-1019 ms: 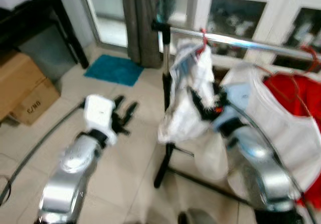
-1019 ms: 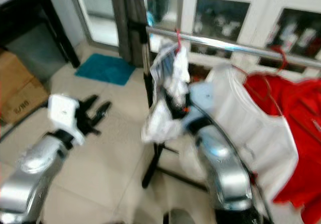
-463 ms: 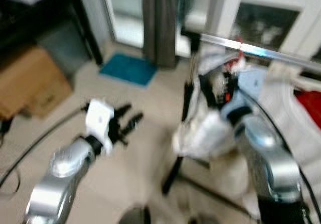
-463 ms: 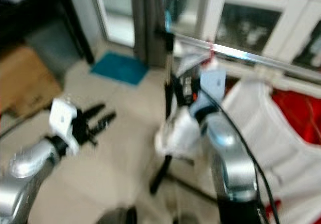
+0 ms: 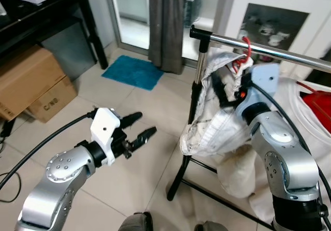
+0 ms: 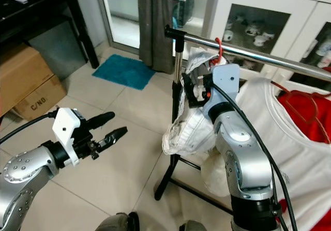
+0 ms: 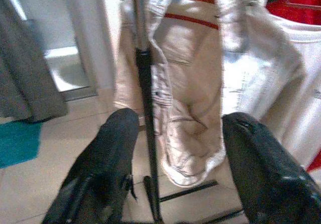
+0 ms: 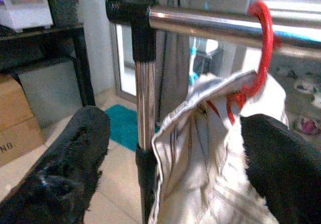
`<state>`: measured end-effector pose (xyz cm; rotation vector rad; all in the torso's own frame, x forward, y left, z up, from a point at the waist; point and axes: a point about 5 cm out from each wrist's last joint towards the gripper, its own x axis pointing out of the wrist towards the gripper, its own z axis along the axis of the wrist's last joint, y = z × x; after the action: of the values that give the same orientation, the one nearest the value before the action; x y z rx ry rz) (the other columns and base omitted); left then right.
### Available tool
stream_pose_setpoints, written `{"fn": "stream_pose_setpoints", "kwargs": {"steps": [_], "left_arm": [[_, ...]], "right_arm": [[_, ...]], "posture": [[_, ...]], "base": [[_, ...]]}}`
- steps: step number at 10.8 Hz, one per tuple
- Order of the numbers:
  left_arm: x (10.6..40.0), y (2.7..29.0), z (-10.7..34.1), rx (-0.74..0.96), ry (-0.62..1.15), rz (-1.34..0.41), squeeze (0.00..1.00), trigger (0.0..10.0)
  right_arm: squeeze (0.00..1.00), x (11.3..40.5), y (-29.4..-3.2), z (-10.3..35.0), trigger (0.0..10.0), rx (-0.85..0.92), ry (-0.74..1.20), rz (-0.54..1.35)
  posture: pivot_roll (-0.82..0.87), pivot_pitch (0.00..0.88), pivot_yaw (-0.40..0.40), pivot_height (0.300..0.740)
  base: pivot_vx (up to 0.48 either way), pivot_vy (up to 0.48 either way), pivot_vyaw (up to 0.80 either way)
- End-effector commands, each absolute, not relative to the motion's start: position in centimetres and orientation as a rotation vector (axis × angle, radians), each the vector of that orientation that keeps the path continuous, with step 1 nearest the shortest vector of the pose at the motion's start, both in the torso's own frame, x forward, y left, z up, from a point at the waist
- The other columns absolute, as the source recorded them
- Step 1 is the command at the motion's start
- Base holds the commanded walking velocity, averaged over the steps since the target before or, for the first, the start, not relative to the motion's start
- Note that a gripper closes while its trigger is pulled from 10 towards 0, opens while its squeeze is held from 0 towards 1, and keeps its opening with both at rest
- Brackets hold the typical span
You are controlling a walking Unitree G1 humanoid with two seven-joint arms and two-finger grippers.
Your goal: Hang hanger
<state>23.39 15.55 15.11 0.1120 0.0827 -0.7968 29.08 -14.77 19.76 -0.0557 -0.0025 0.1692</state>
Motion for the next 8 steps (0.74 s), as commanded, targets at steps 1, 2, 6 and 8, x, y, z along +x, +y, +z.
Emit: {"fn": "stream_pose_setpoints", "kwargs": {"steps": [1, 2, 6, 8], "left_arm": [[23.1, 15.3, 15.4, 0.115, 0.083, -0.836, 1.0, 10.0], [23.0, 15.2, 15.5, 0.114, 0.083, -0.861, 1.0, 10.0], [22.9, 14.9, 15.6, 0.134, 0.091, -0.912, 0.25, 10.0], [23.0, 14.9, 15.6, 0.132, 0.094, -0.919, 0.24, 10.0]], "right_arm": [[1.0, 29.4, -14.9, 19.9, 10.0, -0.098, 0.018, 0.153], [1.0, 29.9, -15.3, 19.1, 10.0, -0.124, 0.087, 0.126], [0.0, 34.3, -18.1, 19.1, 10.0, -0.047, 0.181, 0.044], [0.0, 35.9, -18.9, 19.4, 3.7, -0.021, 0.192, 0.023]], "posture": [[-0.04, 0.079, 0.036, 0.74], [-0.04, 0.078, 0.039, 0.74], [-0.04, 0.074, 0.044, 0.74], [-0.04, 0.074, 0.041, 0.74]], "base": [[0.0, 0.0, 0.0], [0.0, 0.0, 0.0], [0.0, 0.0, 0.0], [0.0, 0.0, 0.0]]}}
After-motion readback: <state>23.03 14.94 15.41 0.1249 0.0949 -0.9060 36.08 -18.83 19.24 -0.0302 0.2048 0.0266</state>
